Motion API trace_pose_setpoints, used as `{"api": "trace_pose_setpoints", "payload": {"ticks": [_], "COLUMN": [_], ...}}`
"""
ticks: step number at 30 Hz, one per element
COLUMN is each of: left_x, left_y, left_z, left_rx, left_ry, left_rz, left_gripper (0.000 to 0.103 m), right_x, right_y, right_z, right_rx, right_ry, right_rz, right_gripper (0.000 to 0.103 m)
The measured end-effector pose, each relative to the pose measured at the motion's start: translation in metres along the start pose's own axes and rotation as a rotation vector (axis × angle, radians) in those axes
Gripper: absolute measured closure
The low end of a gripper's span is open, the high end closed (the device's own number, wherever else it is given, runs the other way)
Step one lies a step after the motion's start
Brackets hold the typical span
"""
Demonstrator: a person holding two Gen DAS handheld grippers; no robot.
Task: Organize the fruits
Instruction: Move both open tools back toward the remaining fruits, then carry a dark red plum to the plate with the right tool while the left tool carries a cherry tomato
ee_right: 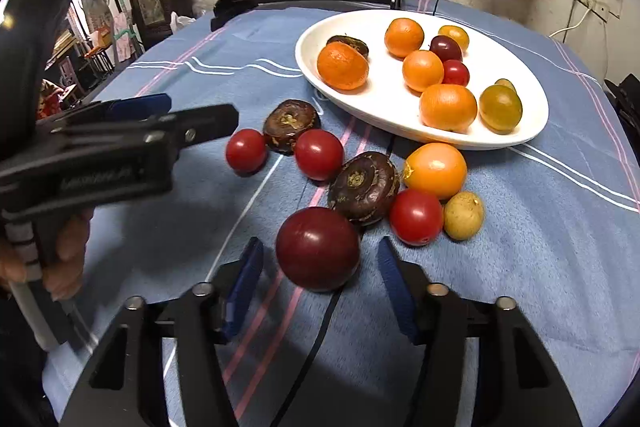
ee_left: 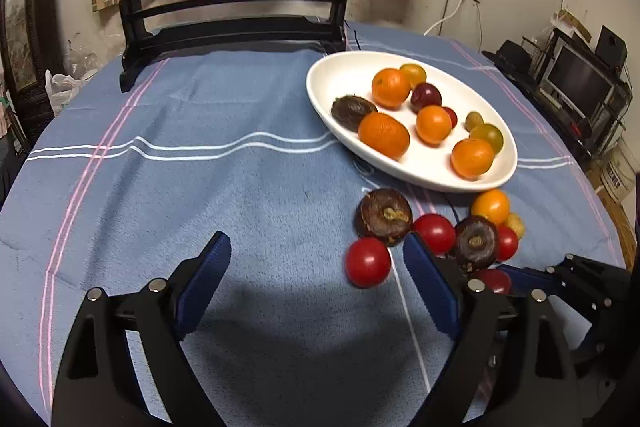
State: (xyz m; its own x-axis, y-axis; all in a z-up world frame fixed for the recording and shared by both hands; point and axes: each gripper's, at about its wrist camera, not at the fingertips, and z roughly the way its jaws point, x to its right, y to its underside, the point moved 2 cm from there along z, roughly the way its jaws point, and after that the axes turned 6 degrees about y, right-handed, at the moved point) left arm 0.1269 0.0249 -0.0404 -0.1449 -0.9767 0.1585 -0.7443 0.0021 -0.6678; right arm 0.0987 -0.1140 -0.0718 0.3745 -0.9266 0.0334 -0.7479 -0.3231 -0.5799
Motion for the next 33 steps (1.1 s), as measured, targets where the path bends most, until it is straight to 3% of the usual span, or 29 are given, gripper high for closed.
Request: {"api": "trace_pose_setpoints", "payload": {"ticks": [14,20,22,28,33], "left_x": [0.025,0.033,0.037,0.041,0.05], "left_y": [0.013,0.015,0.014,0.015,0.007], "left_z": [0.019,0.038,0.038,0.029,0.001], "left_rx": [-0.062,-0.094,-0.085,-0.089,-0.043], "left_ry": [0.002,0.001,0.011,0.034,0.078], "left_rz": [0.095,0.127,0.138,0.146,0.157], "left_gripper": [0.02,0.047,0.077,0.077,0.077], "right_x": [0.036,0.046,0.044,0.046,0.057], "right_y": [0.02,0.023,0.022,0.022,0.018], "right_z": [-0.027,-0.031,-0.031,-0.034,-0.046], "right_rx": [0.046,0.061,0.063,0.08,0.12], "right_ry": [-0.087,-0.109,-0.109,-0.107,-0.089], "right_rz": [0.099,0.125,0.116,0.118,0.166], "right_gripper": [0.062,0.062,0.062,0.062,0.062]}}
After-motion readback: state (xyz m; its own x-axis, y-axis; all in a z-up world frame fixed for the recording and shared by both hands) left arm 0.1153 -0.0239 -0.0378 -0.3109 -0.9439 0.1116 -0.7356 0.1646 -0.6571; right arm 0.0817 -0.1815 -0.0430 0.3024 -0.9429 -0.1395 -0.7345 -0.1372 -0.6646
